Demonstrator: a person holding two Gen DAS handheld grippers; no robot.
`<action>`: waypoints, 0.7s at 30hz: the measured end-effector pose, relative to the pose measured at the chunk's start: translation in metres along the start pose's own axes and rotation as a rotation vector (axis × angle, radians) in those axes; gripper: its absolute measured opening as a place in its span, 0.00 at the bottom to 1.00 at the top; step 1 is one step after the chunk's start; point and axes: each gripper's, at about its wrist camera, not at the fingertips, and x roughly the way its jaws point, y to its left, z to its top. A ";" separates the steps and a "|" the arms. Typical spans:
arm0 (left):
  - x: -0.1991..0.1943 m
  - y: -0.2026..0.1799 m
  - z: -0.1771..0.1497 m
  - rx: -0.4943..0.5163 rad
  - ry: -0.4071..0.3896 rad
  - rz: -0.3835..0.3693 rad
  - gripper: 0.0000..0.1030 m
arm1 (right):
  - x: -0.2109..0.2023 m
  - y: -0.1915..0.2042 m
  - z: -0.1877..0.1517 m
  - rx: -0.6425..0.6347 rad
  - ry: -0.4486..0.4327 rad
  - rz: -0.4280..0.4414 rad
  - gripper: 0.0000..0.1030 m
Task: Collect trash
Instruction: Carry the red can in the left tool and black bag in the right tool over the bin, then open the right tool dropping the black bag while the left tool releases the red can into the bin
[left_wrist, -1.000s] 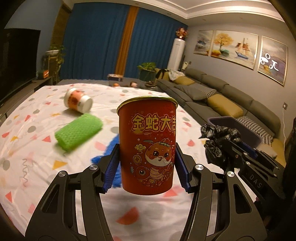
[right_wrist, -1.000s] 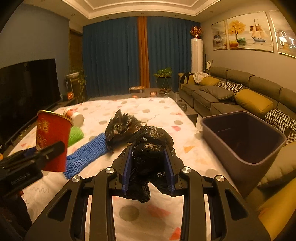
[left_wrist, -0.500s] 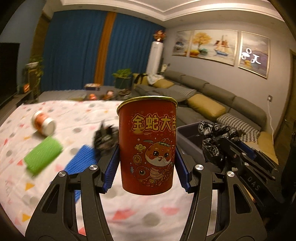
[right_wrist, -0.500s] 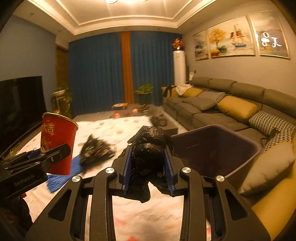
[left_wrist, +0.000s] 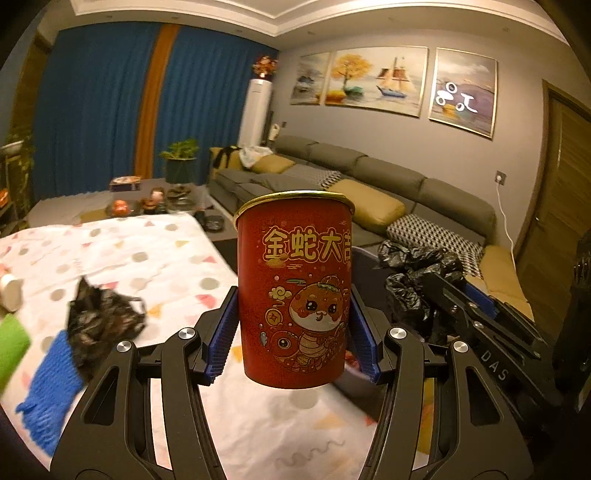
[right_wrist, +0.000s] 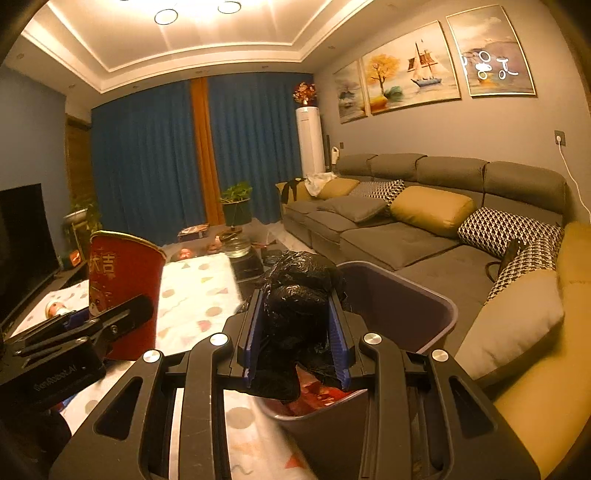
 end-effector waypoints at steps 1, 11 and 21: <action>0.005 -0.003 0.000 0.002 0.005 -0.009 0.54 | 0.002 0.000 -0.001 0.001 0.002 -0.002 0.33; 0.045 -0.014 -0.007 0.004 0.063 -0.073 0.54 | 0.016 -0.019 -0.008 0.017 0.017 -0.010 0.33; 0.066 -0.022 -0.009 0.009 0.098 -0.101 0.54 | 0.021 -0.023 -0.012 0.031 0.034 -0.007 0.34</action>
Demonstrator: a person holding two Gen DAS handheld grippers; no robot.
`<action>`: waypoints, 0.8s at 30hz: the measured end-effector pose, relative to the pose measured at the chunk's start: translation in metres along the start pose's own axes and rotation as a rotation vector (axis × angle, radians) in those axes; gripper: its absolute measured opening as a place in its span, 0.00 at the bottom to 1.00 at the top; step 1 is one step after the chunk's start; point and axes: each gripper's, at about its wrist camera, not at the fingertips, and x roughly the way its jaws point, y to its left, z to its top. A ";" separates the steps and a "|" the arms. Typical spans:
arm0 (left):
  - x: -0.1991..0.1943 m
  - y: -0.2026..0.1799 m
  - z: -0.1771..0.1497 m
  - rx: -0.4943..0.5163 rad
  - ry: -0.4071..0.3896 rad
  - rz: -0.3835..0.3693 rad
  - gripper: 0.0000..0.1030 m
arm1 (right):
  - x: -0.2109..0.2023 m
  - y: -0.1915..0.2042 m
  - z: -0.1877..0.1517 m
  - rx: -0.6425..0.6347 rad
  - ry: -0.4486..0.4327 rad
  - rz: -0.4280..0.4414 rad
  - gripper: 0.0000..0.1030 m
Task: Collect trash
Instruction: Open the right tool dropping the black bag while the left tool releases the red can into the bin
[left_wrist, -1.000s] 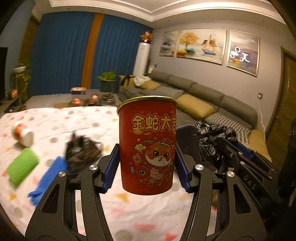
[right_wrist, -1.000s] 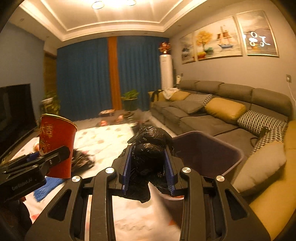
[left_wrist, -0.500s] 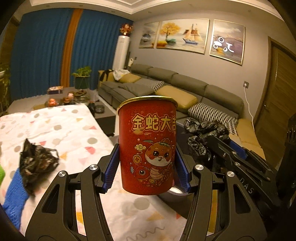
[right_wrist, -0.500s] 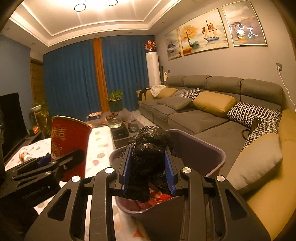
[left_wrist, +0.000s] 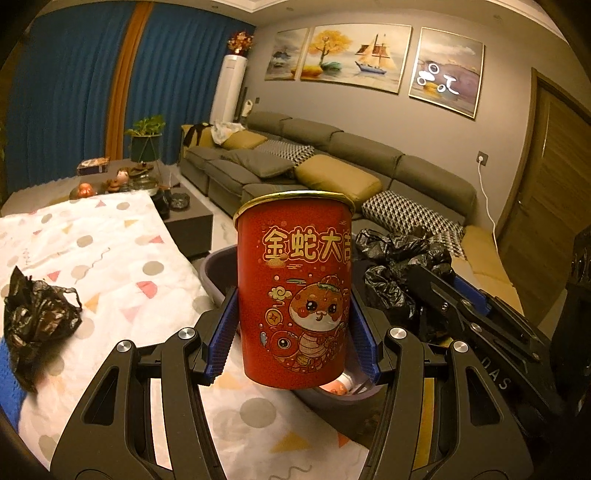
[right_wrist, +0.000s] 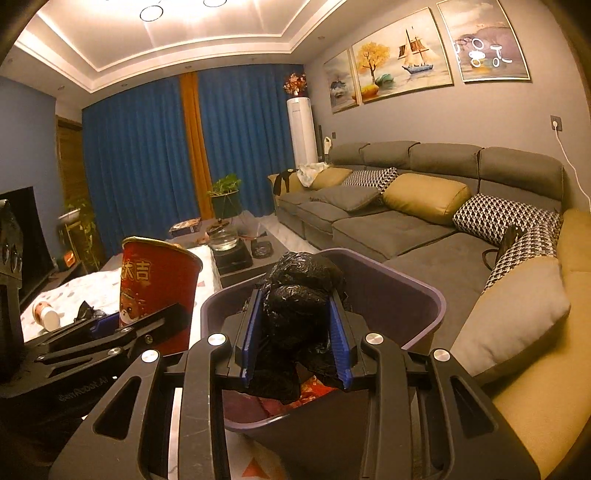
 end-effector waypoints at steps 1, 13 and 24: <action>0.000 0.000 -0.001 -0.002 0.004 -0.001 0.54 | 0.001 -0.001 0.001 0.001 0.003 0.001 0.35; 0.021 0.008 0.002 -0.018 0.048 -0.042 0.54 | 0.002 0.001 0.000 0.015 0.019 -0.007 0.39; 0.036 0.007 -0.001 -0.008 0.081 -0.069 0.55 | -0.001 -0.003 0.002 0.043 0.020 -0.031 0.44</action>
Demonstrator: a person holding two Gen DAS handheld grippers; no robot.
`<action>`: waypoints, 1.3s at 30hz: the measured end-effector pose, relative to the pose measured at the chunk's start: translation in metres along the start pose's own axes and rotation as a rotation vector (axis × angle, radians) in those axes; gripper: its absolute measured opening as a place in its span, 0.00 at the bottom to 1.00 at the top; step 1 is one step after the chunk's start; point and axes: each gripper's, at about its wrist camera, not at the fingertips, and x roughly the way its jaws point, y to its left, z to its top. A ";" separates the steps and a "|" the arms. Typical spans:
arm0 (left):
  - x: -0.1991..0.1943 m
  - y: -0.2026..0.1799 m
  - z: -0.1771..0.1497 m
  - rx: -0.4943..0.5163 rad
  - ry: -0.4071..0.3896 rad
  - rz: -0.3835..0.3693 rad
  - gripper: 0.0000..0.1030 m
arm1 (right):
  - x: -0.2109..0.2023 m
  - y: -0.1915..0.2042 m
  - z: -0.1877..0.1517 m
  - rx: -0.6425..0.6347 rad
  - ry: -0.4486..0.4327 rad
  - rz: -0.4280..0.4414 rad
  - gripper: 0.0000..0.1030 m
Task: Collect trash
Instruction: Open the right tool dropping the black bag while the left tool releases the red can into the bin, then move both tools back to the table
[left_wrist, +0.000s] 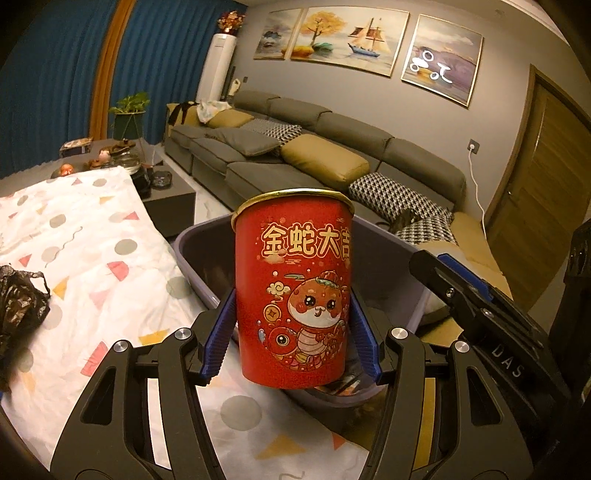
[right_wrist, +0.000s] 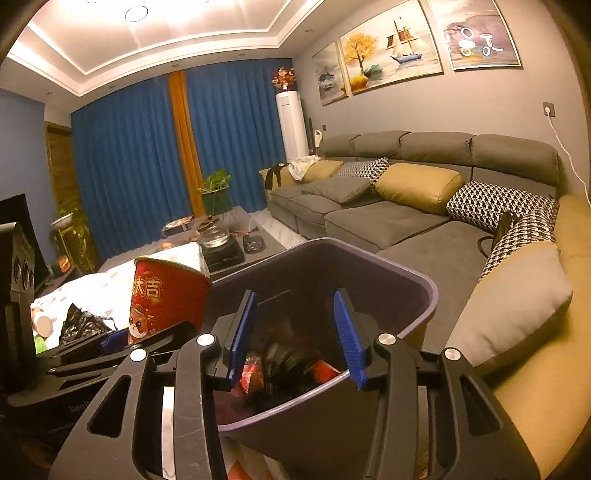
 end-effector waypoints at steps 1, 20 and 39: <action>0.001 -0.001 0.000 0.004 0.003 -0.004 0.55 | -0.001 -0.003 -0.001 0.002 -0.004 -0.003 0.45; -0.038 0.008 -0.026 -0.029 -0.018 0.110 0.84 | -0.035 -0.005 -0.014 0.015 -0.021 -0.030 0.60; -0.163 0.084 -0.077 -0.132 -0.056 0.449 0.84 | -0.063 0.076 -0.037 -0.083 0.009 0.108 0.74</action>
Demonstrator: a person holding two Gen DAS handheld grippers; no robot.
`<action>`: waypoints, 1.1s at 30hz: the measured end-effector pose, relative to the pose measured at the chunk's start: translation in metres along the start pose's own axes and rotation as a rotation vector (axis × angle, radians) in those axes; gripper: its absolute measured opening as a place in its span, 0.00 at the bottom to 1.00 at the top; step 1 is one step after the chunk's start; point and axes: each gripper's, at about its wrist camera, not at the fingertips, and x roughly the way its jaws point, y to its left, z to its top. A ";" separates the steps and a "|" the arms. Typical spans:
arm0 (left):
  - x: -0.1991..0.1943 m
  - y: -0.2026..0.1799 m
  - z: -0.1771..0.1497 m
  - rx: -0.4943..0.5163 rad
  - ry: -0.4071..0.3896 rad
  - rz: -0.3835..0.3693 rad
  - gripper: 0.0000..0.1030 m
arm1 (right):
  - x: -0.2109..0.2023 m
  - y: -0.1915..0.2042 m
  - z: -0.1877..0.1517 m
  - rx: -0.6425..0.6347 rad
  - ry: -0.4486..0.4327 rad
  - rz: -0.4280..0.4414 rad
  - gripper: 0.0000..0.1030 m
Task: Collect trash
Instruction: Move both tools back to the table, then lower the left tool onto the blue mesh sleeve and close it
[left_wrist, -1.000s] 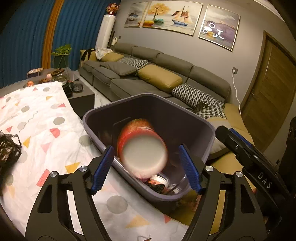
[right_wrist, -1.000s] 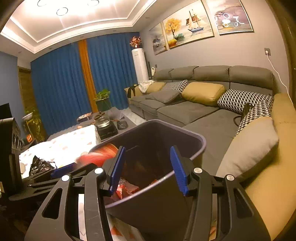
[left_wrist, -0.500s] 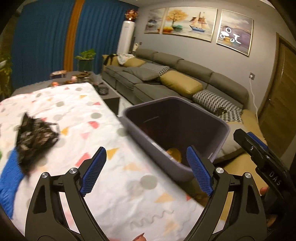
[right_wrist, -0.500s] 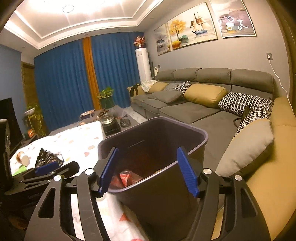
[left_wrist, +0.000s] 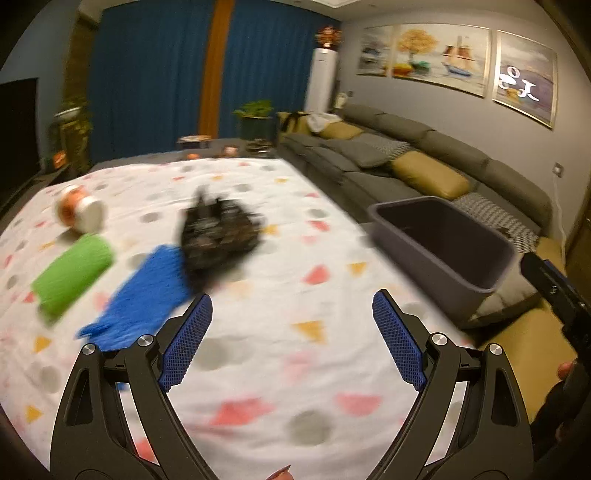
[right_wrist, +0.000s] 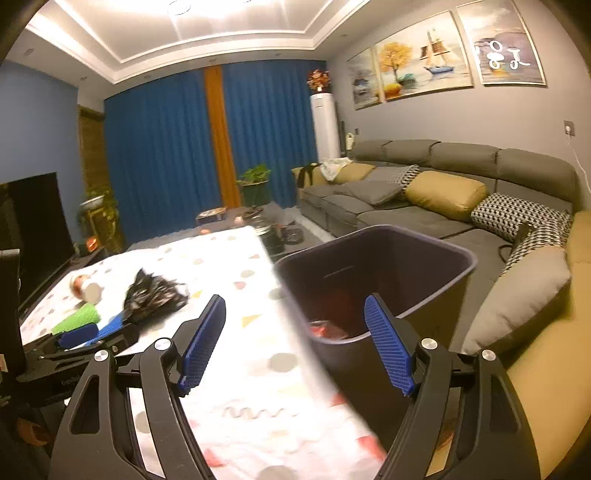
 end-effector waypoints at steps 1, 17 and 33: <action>-0.003 0.009 -0.001 -0.008 -0.001 0.017 0.84 | 0.001 0.006 -0.001 -0.005 0.004 0.012 0.74; -0.027 0.114 -0.011 -0.081 0.027 0.151 0.84 | 0.015 0.093 -0.015 -0.075 0.052 0.142 0.74; 0.032 0.139 -0.007 -0.133 0.202 0.089 0.74 | 0.047 0.131 -0.015 -0.137 0.119 0.175 0.74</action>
